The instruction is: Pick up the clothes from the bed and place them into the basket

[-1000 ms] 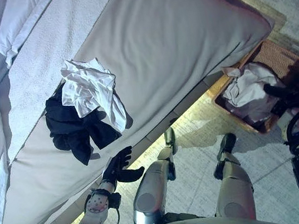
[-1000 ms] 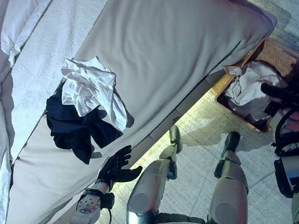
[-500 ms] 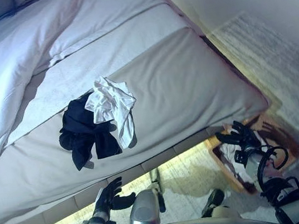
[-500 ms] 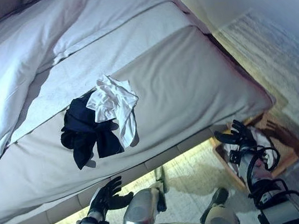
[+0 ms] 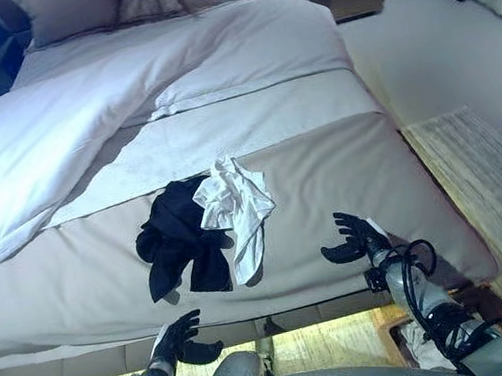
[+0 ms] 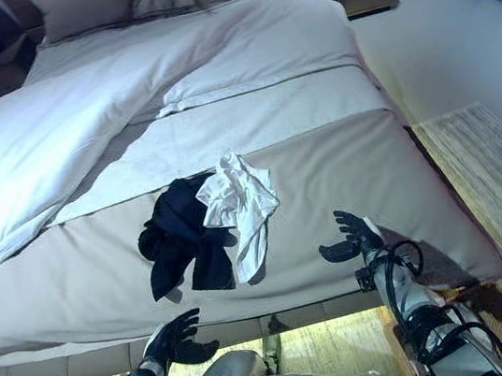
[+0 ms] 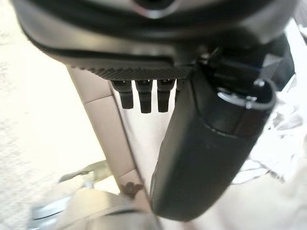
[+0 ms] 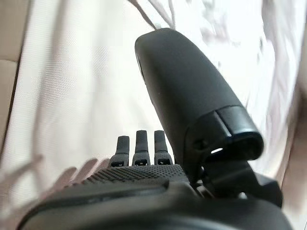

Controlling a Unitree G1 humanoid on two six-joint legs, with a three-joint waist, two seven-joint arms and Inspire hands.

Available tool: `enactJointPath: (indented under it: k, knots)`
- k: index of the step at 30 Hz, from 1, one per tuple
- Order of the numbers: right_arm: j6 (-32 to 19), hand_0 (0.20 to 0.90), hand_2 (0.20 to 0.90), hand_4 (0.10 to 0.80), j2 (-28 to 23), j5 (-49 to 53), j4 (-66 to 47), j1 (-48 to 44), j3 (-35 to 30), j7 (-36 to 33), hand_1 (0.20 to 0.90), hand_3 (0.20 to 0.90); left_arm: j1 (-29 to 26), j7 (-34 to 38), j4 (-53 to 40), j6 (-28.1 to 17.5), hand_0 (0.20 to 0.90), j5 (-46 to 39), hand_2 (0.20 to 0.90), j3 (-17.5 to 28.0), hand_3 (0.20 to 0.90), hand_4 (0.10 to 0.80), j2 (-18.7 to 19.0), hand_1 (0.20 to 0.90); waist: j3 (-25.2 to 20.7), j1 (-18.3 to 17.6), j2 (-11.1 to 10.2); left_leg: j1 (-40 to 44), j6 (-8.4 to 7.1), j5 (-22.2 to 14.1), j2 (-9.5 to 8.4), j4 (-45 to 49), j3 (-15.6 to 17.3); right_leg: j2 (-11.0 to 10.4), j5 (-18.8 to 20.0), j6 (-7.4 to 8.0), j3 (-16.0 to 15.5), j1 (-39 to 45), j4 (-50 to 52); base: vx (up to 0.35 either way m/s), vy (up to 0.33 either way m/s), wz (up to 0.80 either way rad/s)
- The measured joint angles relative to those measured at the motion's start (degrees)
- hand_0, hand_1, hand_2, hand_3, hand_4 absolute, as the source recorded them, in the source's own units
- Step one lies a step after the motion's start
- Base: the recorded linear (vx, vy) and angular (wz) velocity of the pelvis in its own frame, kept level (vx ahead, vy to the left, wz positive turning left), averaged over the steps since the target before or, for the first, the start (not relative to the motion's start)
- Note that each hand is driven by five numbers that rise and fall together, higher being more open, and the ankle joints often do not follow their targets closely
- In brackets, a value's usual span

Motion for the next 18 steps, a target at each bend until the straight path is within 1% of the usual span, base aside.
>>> enactJointPath:
  k: [1, 2, 3, 4, 5, 6, 7, 8, 9, 10, 11, 12, 13, 14, 15, 16, 18]
  knots:
    - [0.03, 0.900, 0.900, 0.800, -0.27, -2.35, 0.04, -0.54, 0.44, -0.26, 0.900, 0.900, -0.65, 0.08, -0.12, -0.06, 0.900, -0.28, 0.900, -0.42, 0.900, 0.800, 0.63, 0.900, 0.20, -1.03, 0.03, -0.40, 0.35, 0.66, 0.45, -0.83, -1.62, 3.39, 0.07, -0.08, 0.79, -1.12, -6.10, 0.174, -0.227, 1.07]
    - [0.01, 0.900, 0.900, 0.800, -0.74, -4.63, 0.91, -1.71, 1.35, -1.62, 0.900, 0.900, -1.48, 0.23, 0.12, -0.09, 0.900, -0.41, 0.900, -1.09, 0.900, 0.800, 1.14, 0.900, 0.39, -2.02, -0.68, -1.56, 0.28, 0.82, -0.28, -0.62, -3.89, 5.27, 0.26, -0.32, 2.59, -3.43, -9.35, 0.200, -0.264, 1.25]
    - [0.10, 0.900, 0.900, 0.800, -0.95, -5.83, 2.54, -2.70, 1.65, -2.91, 0.900, 0.900, -2.03, 0.28, 0.32, -0.10, 0.900, -0.28, 0.900, -1.48, 0.900, 0.800, 1.29, 0.900, 0.41, -3.07, -1.42, -2.40, 0.24, 0.88, -1.30, -0.47, -6.33, 6.21, 0.42, -0.50, 3.33, -4.36, -12.63, 0.107, -0.256, 1.41]
    - [0.39, 0.900, 0.900, 0.800, -1.29, -6.48, 4.01, -2.94, 1.67, -3.95, 0.900, 0.900, -2.05, 0.41, 0.15, -0.24, 0.900, -0.03, 0.900, -1.54, 0.900, 0.800, 1.13, 0.900, 0.30, -3.48, -1.84, -2.71, 0.09, 0.77, -1.94, -0.32, -8.28, 6.89, 3.06, -2.08, 4.46, -3.60, -14.35, -0.025, -0.214, 1.30]
    - [0.40, 0.900, 0.900, 0.800, -2.10, -7.60, 5.73, -3.84, 2.06, -4.75, 0.900, 0.900, -1.61, 1.13, -0.06, -0.44, 0.900, 0.32, 0.900, -2.26, 0.900, 0.800, 0.90, 0.900, 0.27, -1.92, -1.66, -2.96, -0.11, 0.95, -1.54, -0.23, -8.45, 7.34, 3.68, -2.57, 2.66, -2.67, -15.62, -0.102, -0.194, 0.76]
    - [0.24, 0.900, 0.900, 0.800, -2.87, -8.19, 8.67, -6.97, 2.85, -5.05, 0.900, 0.900, -1.92, 1.59, -0.70, -0.63, 0.900, 0.31, 0.900, -3.43, 0.900, 0.800, 1.37, 0.900, 0.62, -0.61, -1.75, -4.26, -1.88, 0.97, -0.79, 0.87, -8.39, 8.24, 4.12, -3.09, 2.16, -3.14, -16.77, -0.064, -0.137, 0.31]
    - [0.24, 0.900, 0.900, 0.800, -3.26, -8.38, 9.65, -8.54, 3.03, -5.20, 0.900, 0.900, -1.92, 1.58, -0.67, -0.59, 0.900, 0.32, 0.900, -3.63, 0.900, 0.800, 1.50, 0.900, 1.04, 0.32, -1.68, -5.53, -2.55, 1.28, -0.52, 1.49, -8.67, 8.79, 4.39, -3.35, 1.55, -2.98, -17.58, -0.028, -0.136, 0.26]
    - [0.24, 0.900, 0.900, 0.800, -5.02, -8.73, 11.22, -12.66, 3.46, -5.76, 0.900, 0.900, -2.16, 1.47, -0.56, -0.46, 0.900, 0.37, 0.900, -3.70, 0.900, 0.800, 1.67, 0.900, 2.33, 1.21, -1.53, -7.33, -3.59, 1.29, 0.28, 2.26, -9.94, 9.94, 5.43, -4.26, -0.11, -3.14, -19.70, -0.016, -0.075, 0.43]
    - [0.22, 0.900, 0.900, 0.800, -5.96, -8.71, 11.65, -14.42, 3.51, -6.08, 0.900, 0.900, -2.09, 1.54, -0.56, -0.46, 0.900, 0.42, 0.900, -3.71, 0.900, 0.800, 1.67, 0.900, 2.97, 2.15, -1.38, -8.41, -4.85, 2.18, 0.42, 2.60, -10.55, 10.50, 5.74, -4.69, -1.00, -3.04, -20.34, -0.020, -0.076, 0.51]
    - [0.22, 0.900, 0.900, 0.800, -7.16, -8.68, 12.64, -16.83, 3.52, -6.16, 0.900, 0.900, -1.91, 1.53, -0.57, -0.47, 0.900, 0.62, 0.900, -3.74, 0.900, 0.800, 1.66, 0.900, 3.69, 3.03, -1.36, -9.04, -5.77, 2.80, 1.00, 2.57, -10.90, 11.02, 5.91, -4.95, -2.03, -3.12, -20.87, -0.036, -0.049, 0.43]
    - [0.23, 0.900, 0.900, 0.800, -8.32, -8.69, 13.54, -19.38, 3.45, -6.48, 0.900, 0.900, -2.14, 1.59, -0.57, -0.47, 0.900, 0.89, 0.900, -3.72, 0.900, 0.800, 1.69, 0.900, 4.61, 3.31, -1.56, -9.42, -6.15, 3.04, 1.15, 2.59, -10.99, 11.31, 6.01, -5.10, -2.92, -3.12, -21.25, -0.019, -0.036, 0.48]
    - [0.11, 0.900, 0.900, 0.800, -9.21, -8.75, 13.61, -21.27, 3.26, -7.15, 0.900, 0.900, -1.96, 1.52, -0.54, -0.45, 0.900, 0.92, 0.900, -3.74, 0.900, 0.800, 1.74, 0.900, 5.28, 4.11, -1.49, -9.99, -7.07, 3.69, 1.39, 2.64, -10.99, 11.60, 5.99, -5.12, -3.98, -3.11, -21.17, 0.031, -0.053, 0.44]
    - [-0.06, 0.900, 0.900, 0.800, -10.37, -8.82, 13.64, -23.87, 3.25, -7.76, 0.900, 0.900, -1.95, 1.51, -0.53, -0.48, 0.900, 1.01, 0.900, -3.72, 0.900, 0.800, 1.79, 0.900, 6.45, 5.17, -1.72, -10.03, -7.23, 3.79, 1.94, 2.62, -10.84, 11.97, 5.80, -5.39, -4.43, -3.00, -21.17, 0.073, -0.026, 0.30]
    - [-0.11, 0.900, 0.900, 0.800, -10.70, -8.90, 13.68, -25.65, 3.35, -8.46, 0.900, 0.900, -1.44, 1.39, -0.57, -0.50, 0.900, 1.40, 0.900, -3.71, 0.900, 0.800, 2.00, 0.900, 7.11, 6.57, -1.74, -10.26, -7.49, 3.87, 1.86, 2.71, -11.04, 12.14, 5.67, -5.50, -4.90, -2.96, -21.19, 0.107, -0.020, 0.15]
    - [-0.21, 0.900, 0.900, 0.800, -10.96, -9.03, 13.70, -26.41, 3.36, -8.81, 0.900, 0.900, -1.96, 1.33, -0.66, -0.52, 0.900, 1.50, 0.900, -3.71, 0.900, 0.800, 2.07, 0.900, 7.52, 6.57, -1.82, -10.32, -7.53, 3.89, 1.94, 2.87, -11.10, 12.21, 5.64, -5.54, -5.02, -2.92, -21.19, 0.110, 0.005, 0.20]
    - [-0.60, 0.900, 0.900, 0.800, -11.58, -9.93, 13.72, -28.42, 3.33, -9.60, 0.900, 0.900, -2.14, 1.23, -0.78, -0.88, 0.900, 1.61, 0.900, -3.65, 0.900, 0.800, 2.34, 0.900, 8.68, 7.92, -1.74, -10.77, -7.69, 3.97, 1.87, 3.40, -11.21, 12.23, 5.43, -5.64, -5.82, -2.70, -21.19, 0.111, 0.020, 0.22]
    - [-0.95, 0.900, 0.900, 0.800, -11.67, -10.43, 13.86, -30.95, 3.33, -10.05, 0.900, 0.900, -2.52, 0.77, -0.78, -2.30, 0.900, 1.60, 0.900, -3.65, 0.900, 0.800, 3.08, 0.900, 10.01, 9.15, -1.64, -10.89, -7.76, 4.01, 1.68, 3.47, -11.96, 12.28, 5.25, -5.74, -6.68, -2.44, -21.18, 0.060, 0.032, 0.25]
